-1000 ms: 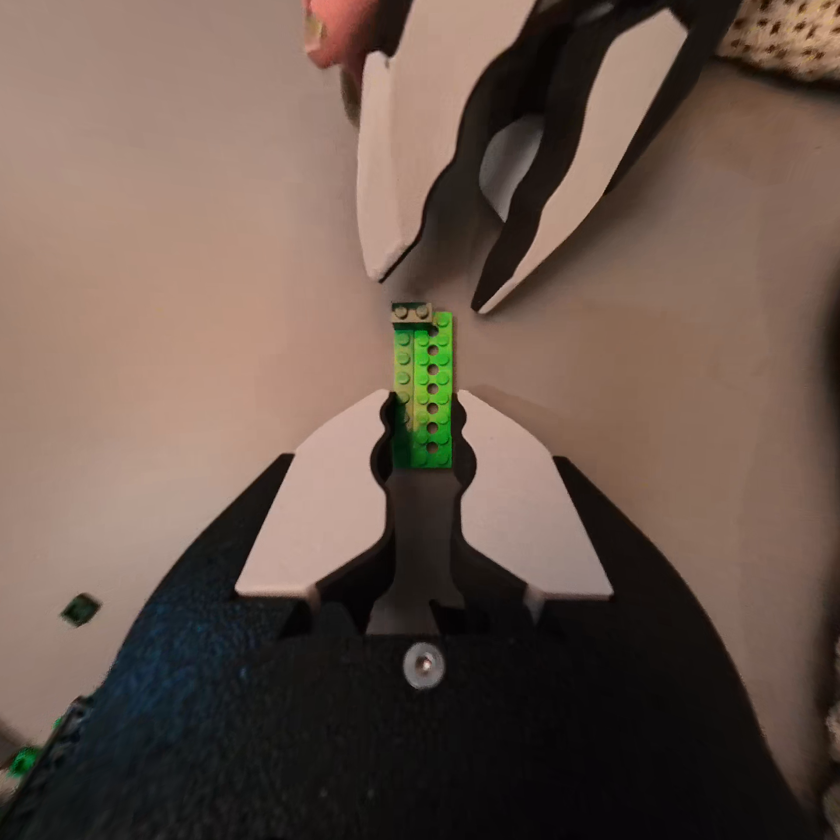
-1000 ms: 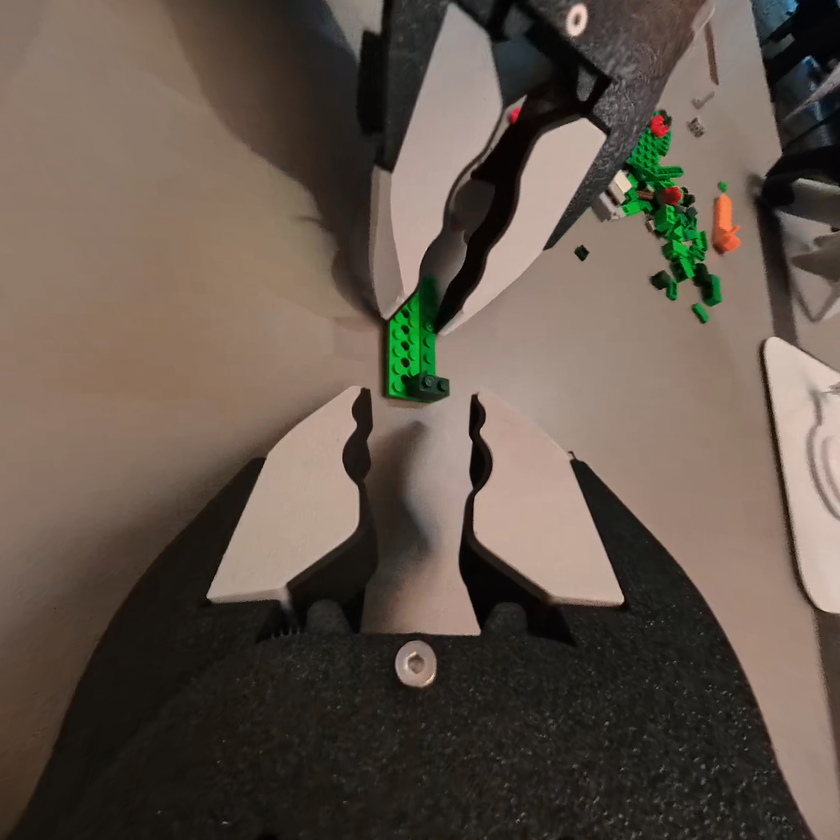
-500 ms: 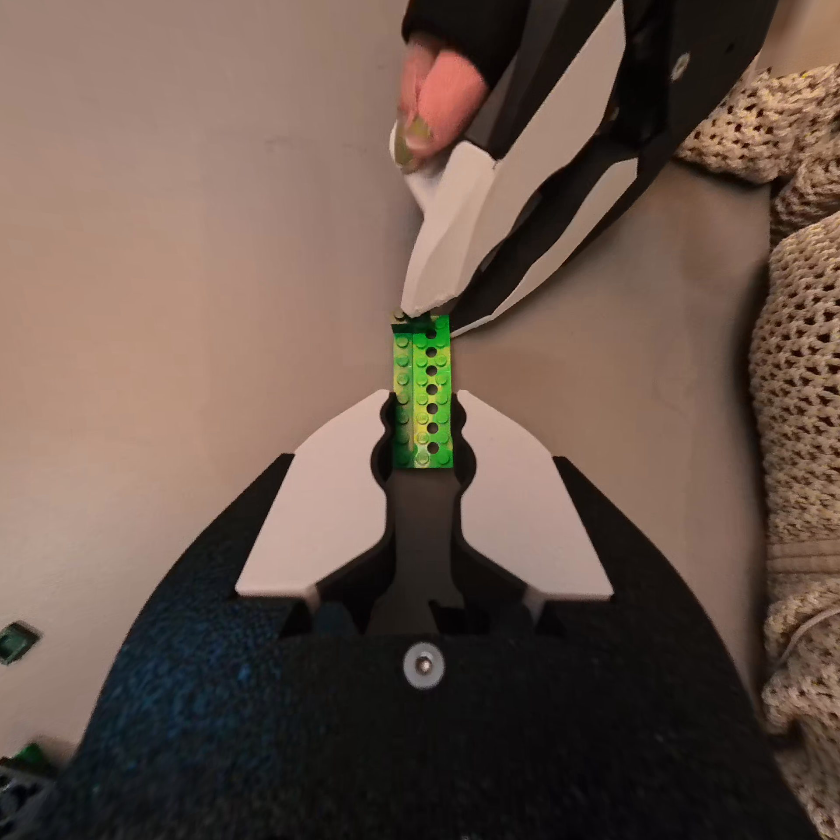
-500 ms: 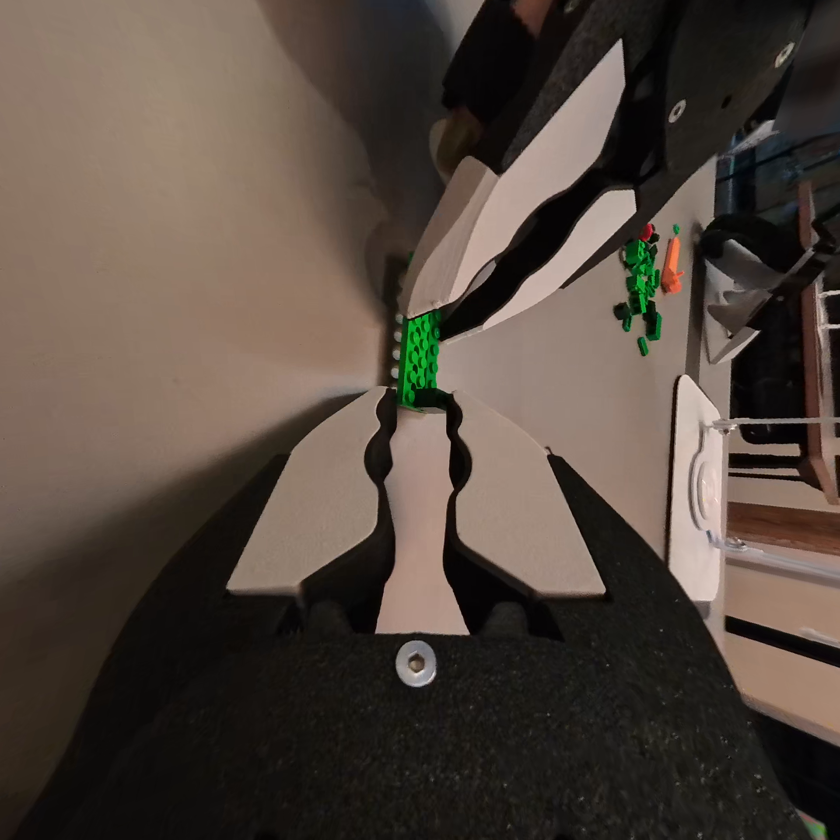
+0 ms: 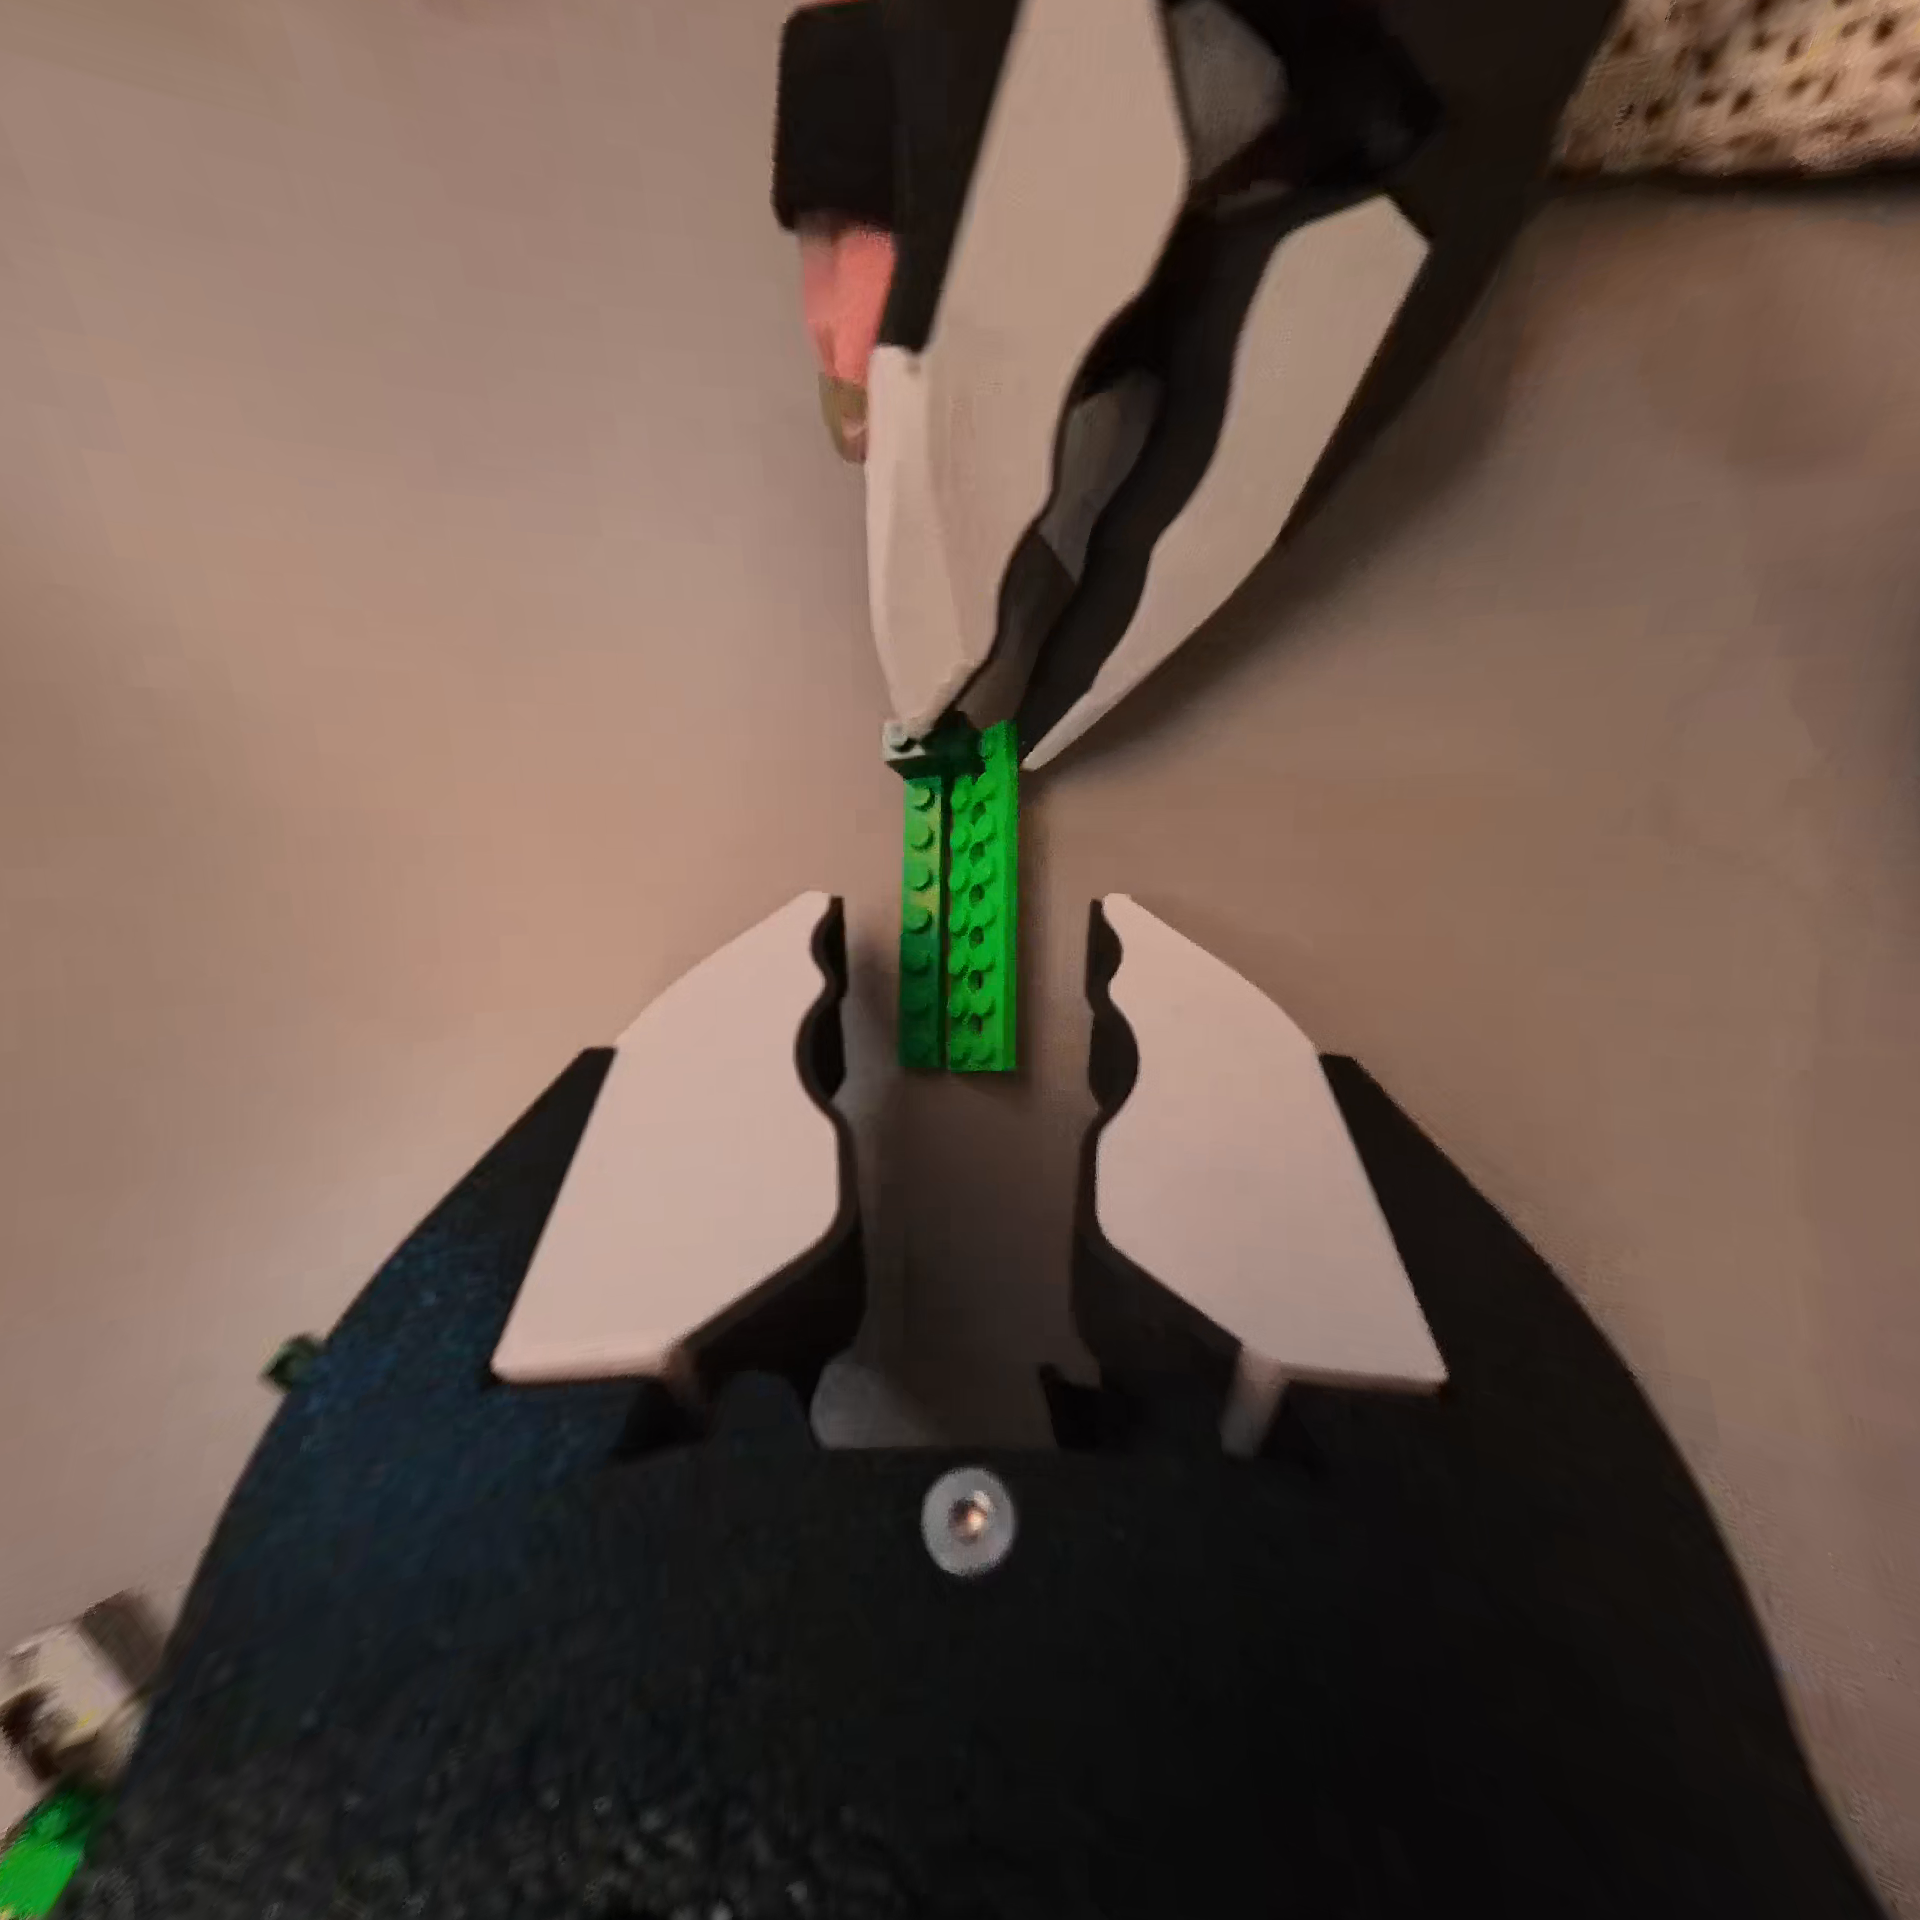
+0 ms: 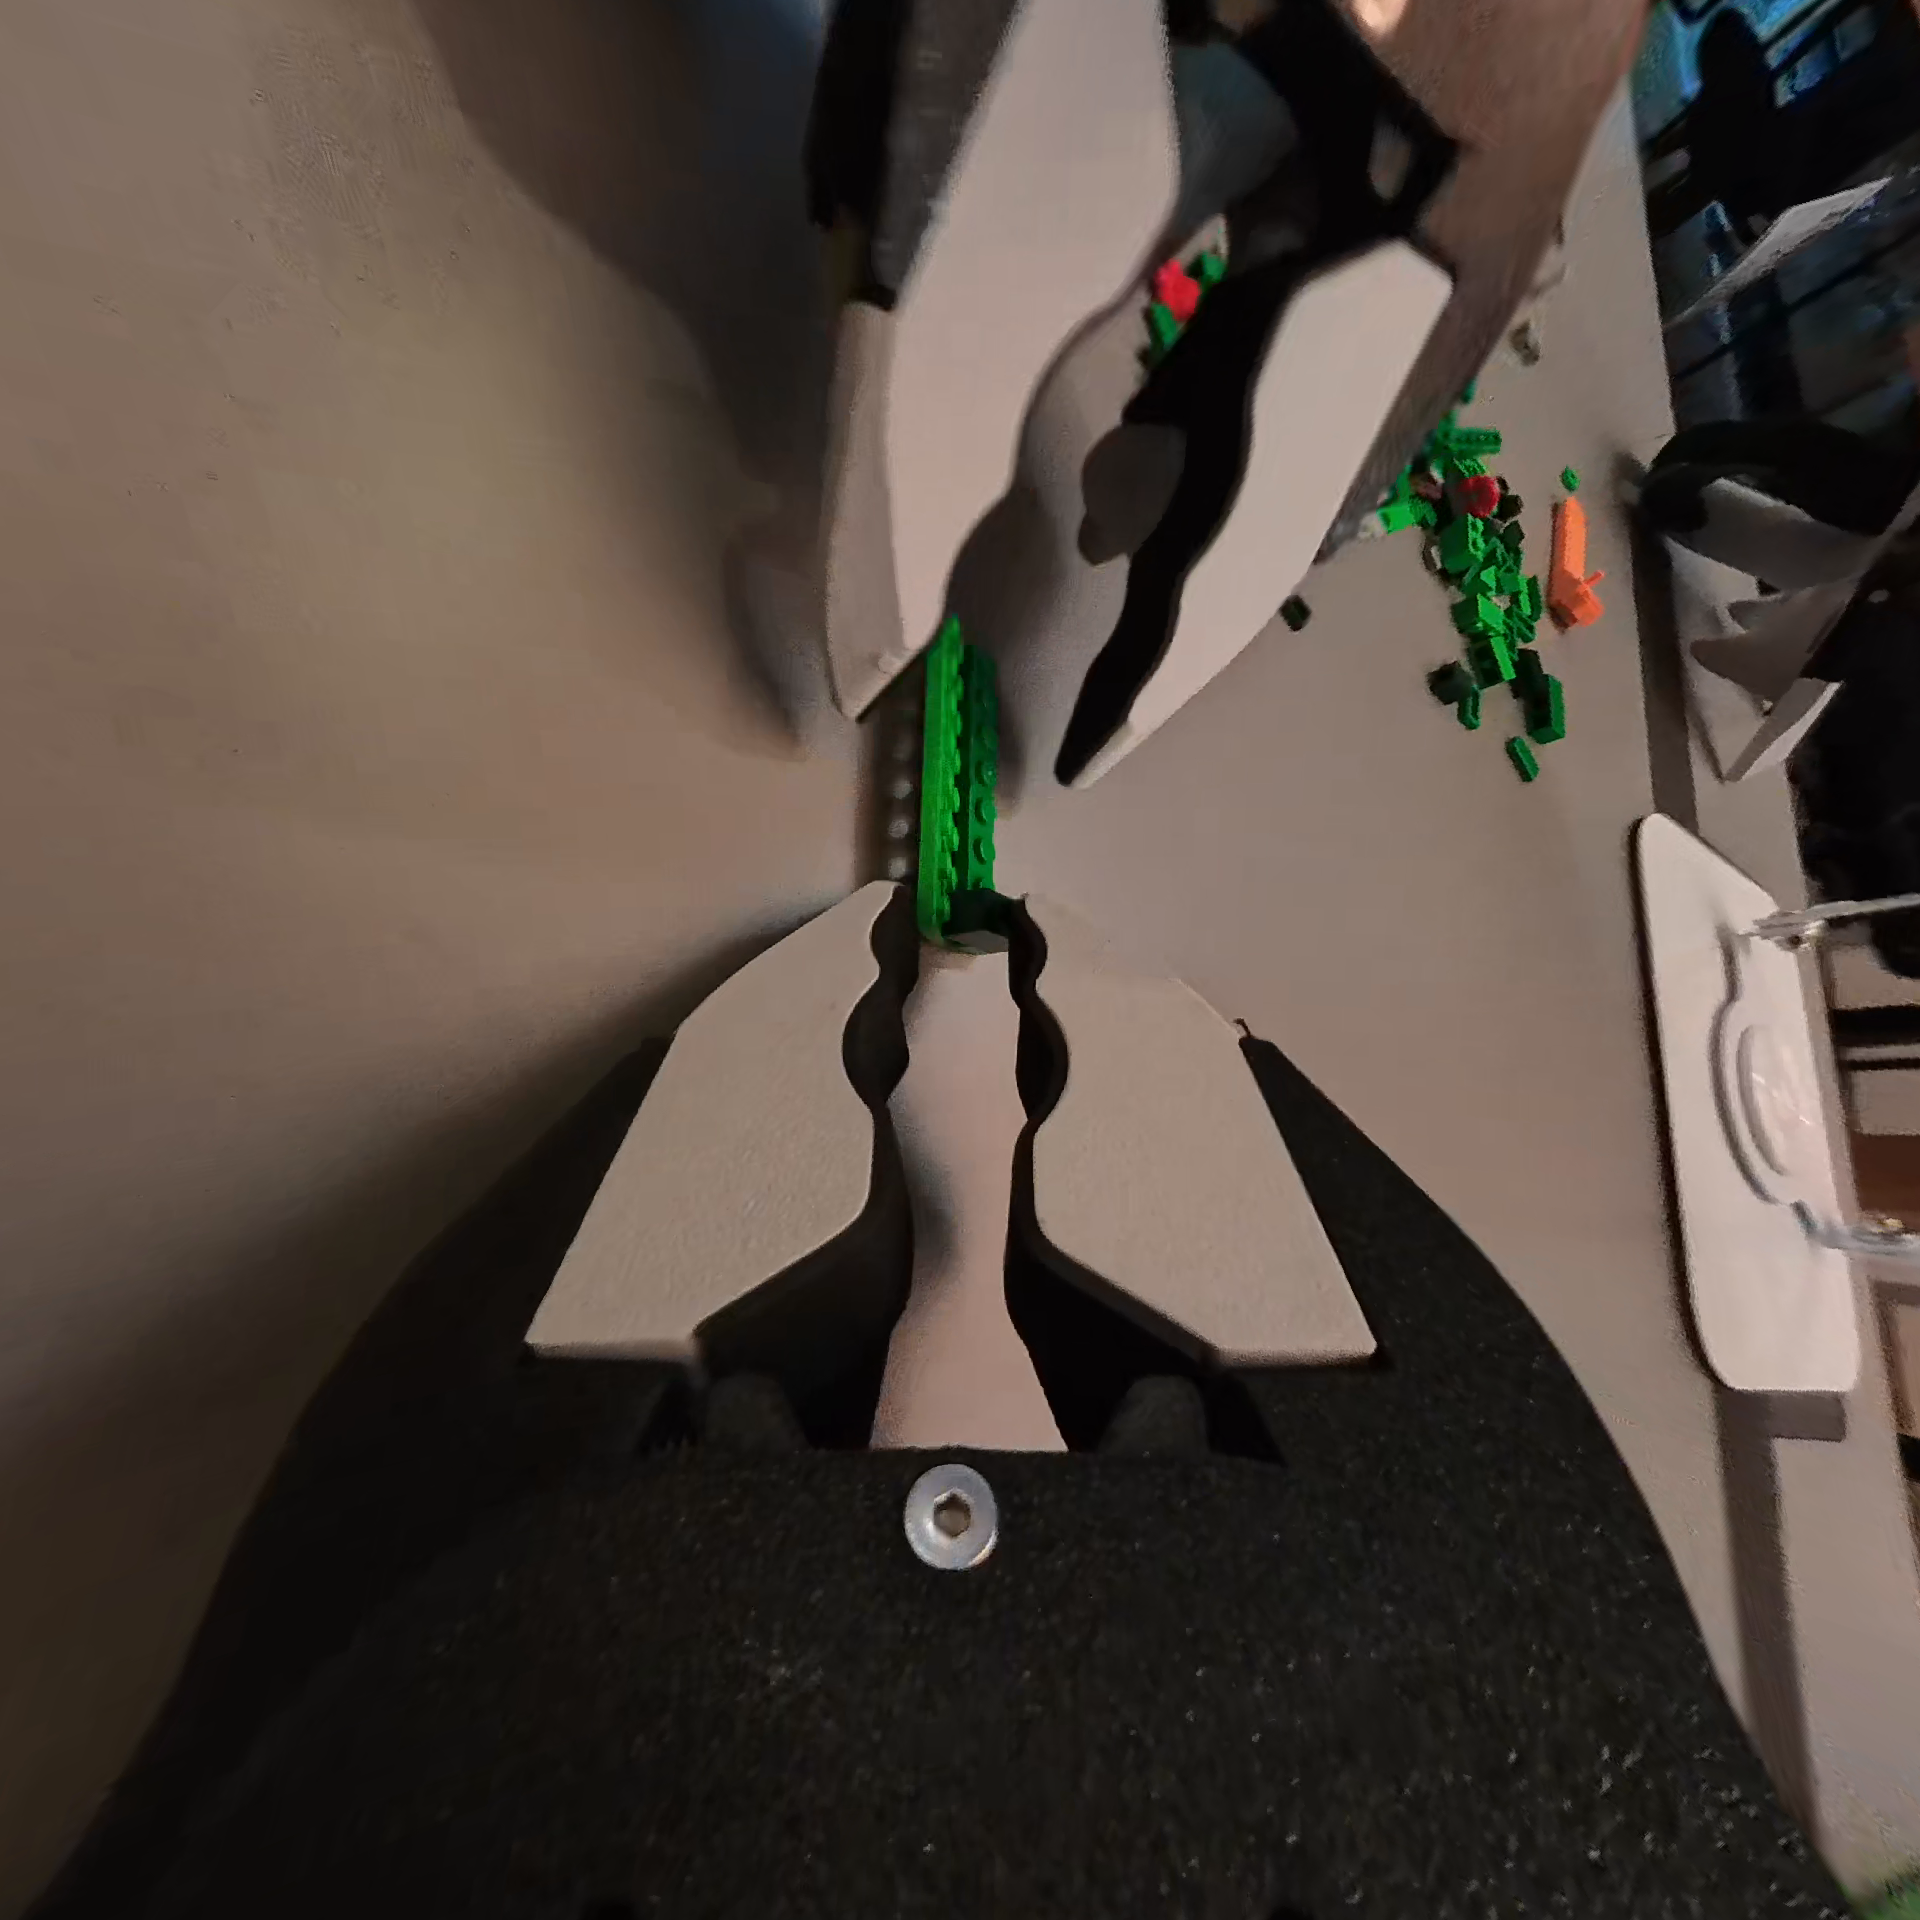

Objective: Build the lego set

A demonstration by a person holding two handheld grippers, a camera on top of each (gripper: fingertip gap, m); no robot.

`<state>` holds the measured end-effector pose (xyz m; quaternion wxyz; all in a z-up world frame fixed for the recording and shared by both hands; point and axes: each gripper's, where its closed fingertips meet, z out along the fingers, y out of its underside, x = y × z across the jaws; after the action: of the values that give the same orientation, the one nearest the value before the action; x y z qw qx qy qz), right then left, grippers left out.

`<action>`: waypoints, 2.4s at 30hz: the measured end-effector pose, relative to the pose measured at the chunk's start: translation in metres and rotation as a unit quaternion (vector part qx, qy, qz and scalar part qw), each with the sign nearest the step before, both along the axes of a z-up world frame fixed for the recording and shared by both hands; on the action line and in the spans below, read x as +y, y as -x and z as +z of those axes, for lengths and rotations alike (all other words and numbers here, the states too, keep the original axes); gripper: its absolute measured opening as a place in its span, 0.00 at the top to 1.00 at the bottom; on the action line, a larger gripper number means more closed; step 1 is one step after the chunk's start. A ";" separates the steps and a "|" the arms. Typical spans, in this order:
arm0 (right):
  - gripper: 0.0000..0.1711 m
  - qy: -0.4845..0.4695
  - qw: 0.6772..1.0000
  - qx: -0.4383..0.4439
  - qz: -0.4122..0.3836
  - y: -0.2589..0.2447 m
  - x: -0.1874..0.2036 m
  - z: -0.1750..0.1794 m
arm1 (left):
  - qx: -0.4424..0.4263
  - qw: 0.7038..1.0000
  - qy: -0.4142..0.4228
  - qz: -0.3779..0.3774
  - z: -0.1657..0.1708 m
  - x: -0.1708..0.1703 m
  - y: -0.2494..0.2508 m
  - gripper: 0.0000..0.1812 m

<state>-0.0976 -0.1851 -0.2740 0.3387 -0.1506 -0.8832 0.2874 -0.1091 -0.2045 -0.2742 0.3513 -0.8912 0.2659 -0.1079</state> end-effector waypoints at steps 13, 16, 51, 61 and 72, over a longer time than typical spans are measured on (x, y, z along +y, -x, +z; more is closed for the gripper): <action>0.98 0.084 0.995 -0.045 -0.001 -0.002 0.000 0.001 | 0.132 0.984 -0.111 -0.034 0.006 -0.011 0.010 0.86; 0.98 0.045 0.998 0.016 0.030 -0.004 -0.006 0.007 | 0.088 0.990 -0.096 -0.047 0.005 -0.017 0.001 0.86; 0.84 0.413 0.780 -0.425 -0.204 0.000 -0.012 0.007 | 0.177 0.968 -0.152 -0.090 0.004 -0.028 0.027 0.86; 0.81 0.215 0.946 -0.200 -0.139 -0.007 0.000 0.008 | 0.105 0.975 -0.154 -0.120 0.004 -0.035 0.012 0.94; 0.90 0.174 0.956 -0.194 -0.137 0.002 -0.006 -0.008 | 0.130 0.973 -0.141 -0.130 -0.004 -0.035 0.006 0.96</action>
<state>-0.0991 -0.1909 -0.2817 0.1658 -0.3795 -0.8392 0.3525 -0.1150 -0.2392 -0.2784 0.4189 -0.7971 0.4350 0.0026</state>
